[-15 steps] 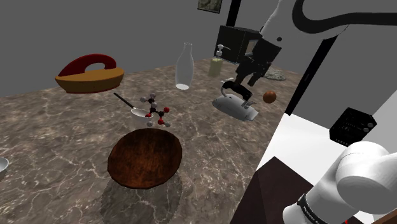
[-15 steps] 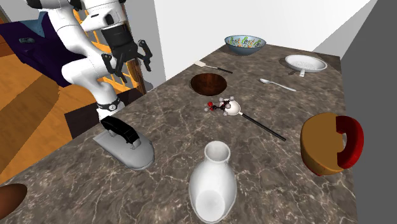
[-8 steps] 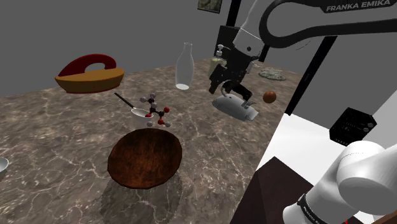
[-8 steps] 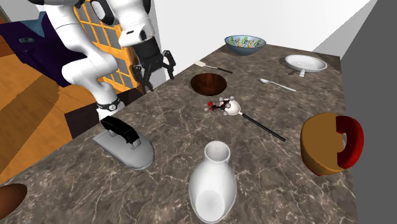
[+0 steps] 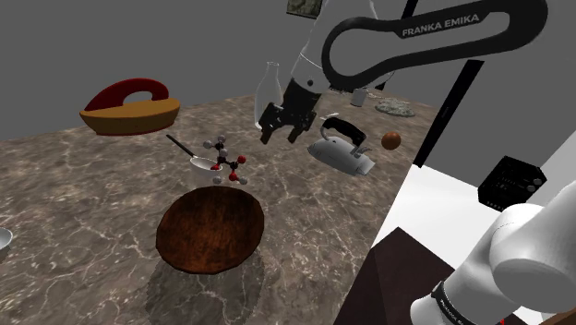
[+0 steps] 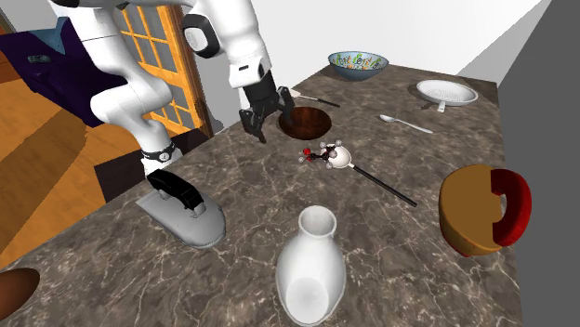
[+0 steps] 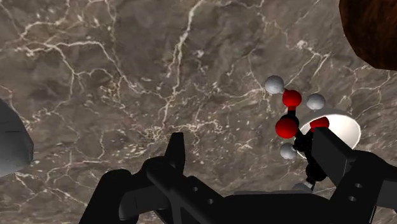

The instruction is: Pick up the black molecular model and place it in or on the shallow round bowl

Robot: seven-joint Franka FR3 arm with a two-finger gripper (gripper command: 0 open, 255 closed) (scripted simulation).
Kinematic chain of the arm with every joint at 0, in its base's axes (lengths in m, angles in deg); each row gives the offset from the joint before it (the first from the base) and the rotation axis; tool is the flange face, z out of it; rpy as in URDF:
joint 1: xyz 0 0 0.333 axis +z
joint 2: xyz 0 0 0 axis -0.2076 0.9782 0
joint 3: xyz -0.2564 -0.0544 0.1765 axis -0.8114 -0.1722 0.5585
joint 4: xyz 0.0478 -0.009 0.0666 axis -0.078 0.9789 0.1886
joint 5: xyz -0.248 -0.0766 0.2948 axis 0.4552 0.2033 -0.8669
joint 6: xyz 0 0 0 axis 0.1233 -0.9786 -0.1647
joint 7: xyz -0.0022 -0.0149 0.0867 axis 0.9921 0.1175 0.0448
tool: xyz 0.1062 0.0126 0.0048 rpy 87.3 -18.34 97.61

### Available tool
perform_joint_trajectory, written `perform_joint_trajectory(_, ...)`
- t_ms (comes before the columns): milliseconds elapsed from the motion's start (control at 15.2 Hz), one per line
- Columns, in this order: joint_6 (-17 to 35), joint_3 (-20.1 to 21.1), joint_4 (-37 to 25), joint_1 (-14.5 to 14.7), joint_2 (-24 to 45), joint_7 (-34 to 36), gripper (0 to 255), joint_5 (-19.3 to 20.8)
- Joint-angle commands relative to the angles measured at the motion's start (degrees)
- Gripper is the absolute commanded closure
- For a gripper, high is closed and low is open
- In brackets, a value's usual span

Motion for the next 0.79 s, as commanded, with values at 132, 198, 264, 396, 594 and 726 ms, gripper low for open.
perform_joint_trajectory(132,3.8,2.3,-4.7,0.8,7.6,3.8,0,2.0)
perform_joint_trajectory(198,4.6,2.8,-6.1,1.0,9.6,4.9,0,2.7)
perform_joint_trajectory(264,5.2,3.2,-7.7,1.4,11.7,6.0,0,3.5)
perform_joint_trajectory(396,5.9,3.3,-7.6,1.5,12.3,6.2,0,3.7)
perform_joint_trajectory(594,7.9,3.4,-7.2,1.7,14.0,6.6,0,4.3)
perform_joint_trajectory(726,9.2,3.4,-7.0,1.8,15.1,6.9,0,4.8)
